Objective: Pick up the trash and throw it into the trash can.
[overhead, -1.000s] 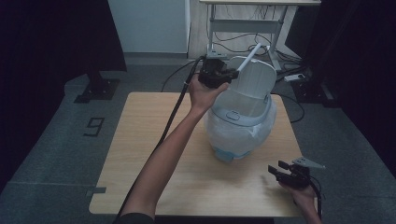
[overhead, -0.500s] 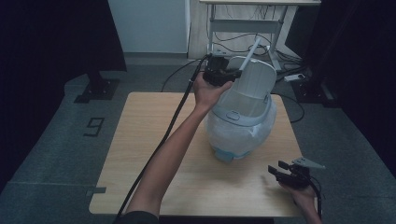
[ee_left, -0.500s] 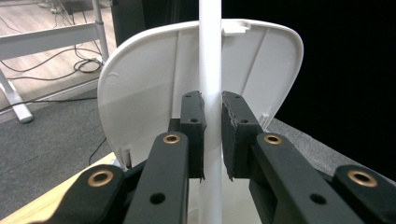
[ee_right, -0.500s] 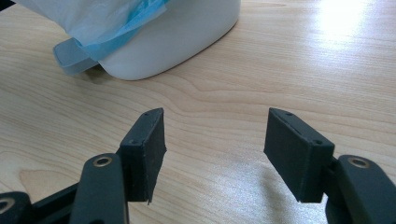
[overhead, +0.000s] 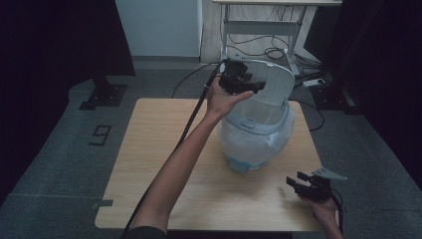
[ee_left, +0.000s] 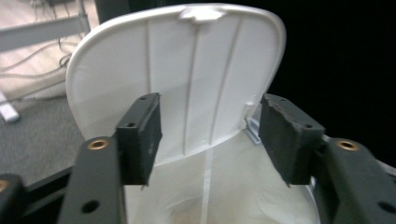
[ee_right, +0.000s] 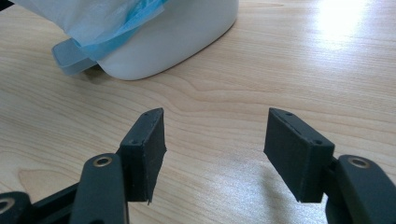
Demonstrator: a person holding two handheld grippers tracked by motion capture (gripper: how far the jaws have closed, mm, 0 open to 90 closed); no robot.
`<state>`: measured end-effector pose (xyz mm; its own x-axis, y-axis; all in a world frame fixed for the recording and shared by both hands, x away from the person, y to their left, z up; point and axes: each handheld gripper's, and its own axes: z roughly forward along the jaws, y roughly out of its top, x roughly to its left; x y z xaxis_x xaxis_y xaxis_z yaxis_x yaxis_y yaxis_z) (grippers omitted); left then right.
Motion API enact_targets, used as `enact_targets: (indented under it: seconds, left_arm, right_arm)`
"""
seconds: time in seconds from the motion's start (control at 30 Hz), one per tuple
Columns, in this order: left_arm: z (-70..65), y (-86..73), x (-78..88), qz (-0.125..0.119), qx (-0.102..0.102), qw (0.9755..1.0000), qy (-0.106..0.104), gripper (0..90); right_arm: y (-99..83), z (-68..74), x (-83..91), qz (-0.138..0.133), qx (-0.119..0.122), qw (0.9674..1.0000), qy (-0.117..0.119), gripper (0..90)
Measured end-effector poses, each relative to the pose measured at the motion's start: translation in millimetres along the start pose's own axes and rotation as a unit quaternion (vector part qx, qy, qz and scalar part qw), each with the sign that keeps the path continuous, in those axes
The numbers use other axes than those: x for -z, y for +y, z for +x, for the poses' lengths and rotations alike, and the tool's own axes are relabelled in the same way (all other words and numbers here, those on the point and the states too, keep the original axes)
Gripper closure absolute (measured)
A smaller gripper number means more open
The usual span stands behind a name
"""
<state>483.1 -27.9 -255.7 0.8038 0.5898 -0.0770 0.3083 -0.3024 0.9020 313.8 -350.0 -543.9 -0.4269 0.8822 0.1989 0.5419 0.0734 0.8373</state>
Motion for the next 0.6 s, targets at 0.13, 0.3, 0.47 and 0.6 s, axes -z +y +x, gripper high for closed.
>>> enact_targets:
  seconds: [0.13, 0.3, 0.47, 0.6]
  left_arm:
    - [-6.0, -2.0, 15.4, -0.014, -0.02, 0.9997, -0.002, 31.6]
    - [-5.4, -10.8, 31.5, -0.024, -0.019, 0.9995, -0.006, 27.8]
    - [-3.9, -26.9, 44.1, -0.016, -0.028, 0.9995, -0.008, 26.4]
    - [-4.6, -42.3, 56.1, -0.022, -0.027, 0.9993, -0.011, 26.0]
  right_arm:
    - [0.4, 0.4, 0.5, -0.001, -0.002, 1.0, -0.001, 37.9]
    - [0.6, 1.9, 0.0, -0.001, 0.0, 1.0, -0.002, 37.8]
    - [1.2, 3.0, -0.3, -0.001, 0.002, 1.0, -0.001, 37.8]
    - [1.7, 3.0, 0.6, -0.002, 0.002, 1.0, -0.003, 37.9]
